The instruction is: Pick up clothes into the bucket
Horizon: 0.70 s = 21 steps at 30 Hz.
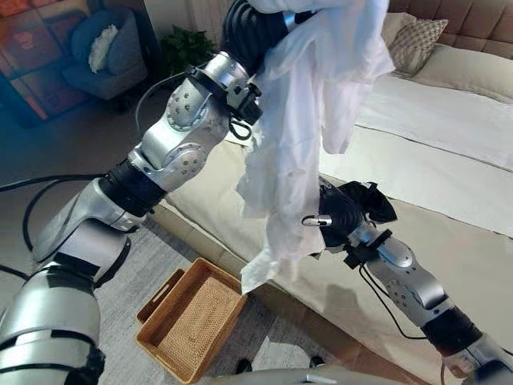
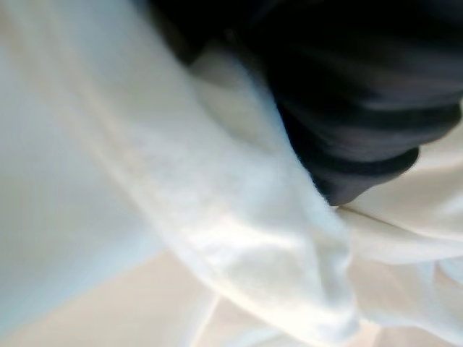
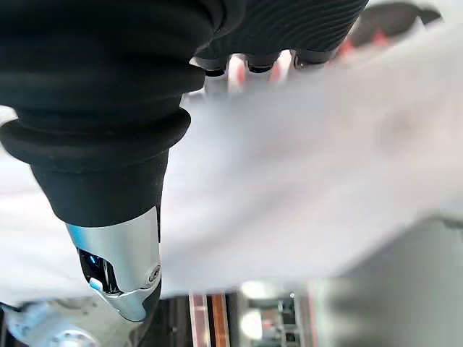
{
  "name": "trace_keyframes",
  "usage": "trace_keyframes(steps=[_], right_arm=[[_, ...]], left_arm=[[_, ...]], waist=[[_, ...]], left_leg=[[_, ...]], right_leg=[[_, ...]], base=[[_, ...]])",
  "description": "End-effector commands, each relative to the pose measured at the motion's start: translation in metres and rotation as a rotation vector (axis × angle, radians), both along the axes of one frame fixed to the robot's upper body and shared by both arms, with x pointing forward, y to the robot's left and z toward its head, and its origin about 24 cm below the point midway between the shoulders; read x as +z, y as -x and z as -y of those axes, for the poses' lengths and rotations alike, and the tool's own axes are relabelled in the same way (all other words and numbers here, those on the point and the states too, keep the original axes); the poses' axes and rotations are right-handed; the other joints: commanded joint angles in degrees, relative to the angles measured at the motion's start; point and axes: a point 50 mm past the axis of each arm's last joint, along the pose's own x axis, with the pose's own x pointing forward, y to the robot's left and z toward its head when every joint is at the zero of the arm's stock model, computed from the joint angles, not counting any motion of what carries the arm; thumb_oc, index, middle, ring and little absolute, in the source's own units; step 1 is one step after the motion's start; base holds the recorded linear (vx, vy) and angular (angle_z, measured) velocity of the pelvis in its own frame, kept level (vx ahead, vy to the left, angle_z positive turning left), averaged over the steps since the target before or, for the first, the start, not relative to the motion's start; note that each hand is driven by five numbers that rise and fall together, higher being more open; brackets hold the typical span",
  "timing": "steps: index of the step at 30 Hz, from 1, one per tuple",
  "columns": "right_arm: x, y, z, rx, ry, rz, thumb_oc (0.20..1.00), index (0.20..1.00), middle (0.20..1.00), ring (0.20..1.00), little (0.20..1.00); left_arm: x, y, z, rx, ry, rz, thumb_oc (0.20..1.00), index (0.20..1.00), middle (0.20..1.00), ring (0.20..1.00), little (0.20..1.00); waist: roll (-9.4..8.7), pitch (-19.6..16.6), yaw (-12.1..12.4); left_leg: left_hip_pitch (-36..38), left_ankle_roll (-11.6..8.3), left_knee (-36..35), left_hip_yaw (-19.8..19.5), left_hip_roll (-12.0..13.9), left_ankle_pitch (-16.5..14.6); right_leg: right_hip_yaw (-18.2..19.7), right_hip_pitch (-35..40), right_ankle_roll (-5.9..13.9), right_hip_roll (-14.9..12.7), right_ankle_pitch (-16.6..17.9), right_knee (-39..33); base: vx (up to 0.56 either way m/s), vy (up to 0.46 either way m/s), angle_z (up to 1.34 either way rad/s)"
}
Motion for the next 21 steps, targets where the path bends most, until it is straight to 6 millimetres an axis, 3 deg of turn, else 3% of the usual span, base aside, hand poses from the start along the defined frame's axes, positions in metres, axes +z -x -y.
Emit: trace_keyframes(steps=[1,3,7,12,15,21], right_arm=[[0.003,0.01,-0.012,0.047,0.0,0.043,1.0,1.0,1.0,1.0,1.0],[-0.011,0.012,-0.018,0.061,0.057,-0.001,1.0,1.0,1.0,1.0,1.0],[-0.019,0.012,-0.02,0.042,0.12,0.001,1.0,1.0,1.0,1.0,1.0],[-0.024,0.004,-0.012,-0.078,0.329,0.128,1.0,1.0,1.0,1.0,1.0],[-0.047,-0.001,-0.006,-0.126,0.508,0.107,1.0,1.0,1.0,1.0,1.0],[-0.069,0.0,-0.012,-0.083,0.593,0.043,1.0,1.0,1.0,1.0,1.0]], left_arm=[[0.089,0.027,0.003,-0.033,0.22,0.24,0.2,0.2,0.2,0.2,0.2],[0.093,0.032,0.011,-0.047,0.24,0.253,0.2,0.2,0.2,0.2,0.2],[0.096,0.036,0.02,-0.061,0.241,0.261,0.2,0.2,0.2,0.2,0.2],[0.104,0.039,0.021,-0.034,0.248,0.294,0.2,0.2,0.2,0.2,0.2],[0.107,0.044,0.025,-0.056,0.258,0.302,0.2,0.2,0.2,0.2,0.2],[0.111,0.049,0.032,-0.081,0.272,0.309,0.2,0.2,0.2,0.2,0.2]], waist=[[-1.6,-2.85,1.75],[-1.44,-2.88,1.82],[-1.36,-2.9,1.66],[-0.97,-3.04,1.38],[-0.69,-3.03,1.31],[-0.47,-3.17,1.3]], left_leg=[[1.35,1.11,3.8,0.41,-1.26,-6.42],[1.71,1.06,3.74,0.24,-1.18,-6.88],[1.3,1.15,3.86,-0.13,-1.37,-6.44],[1.45,1.22,3.83,-0.45,-1.56,-6.48],[1.53,1.35,3.85,-0.58,-1.69,-6.54],[2.08,1.44,3.78,-0.92,-1.79,-6.73]], right_leg=[[0.15,-2.09,2.49,-2.58,-2.39,6.71],[0.3,-1.74,2.42,-2.44,-3.02,6.8],[0.26,-1.92,2.32,-2.61,-2.66,6.86],[0.26,-1.81,2.32,-2.66,-2.76,6.91],[0.3,-1.73,2.35,-2.74,-2.88,7.03],[0.37,-1.35,2.27,-2.82,-2.96,7.01]], base=[[0.0,0.0,0.0],[0.0,0.0,0.0],[-0.01,0.001,0.01],[0.0,0.002,0.02],[0.0,0.006,0.08],[0.01,0.0,0.03]])
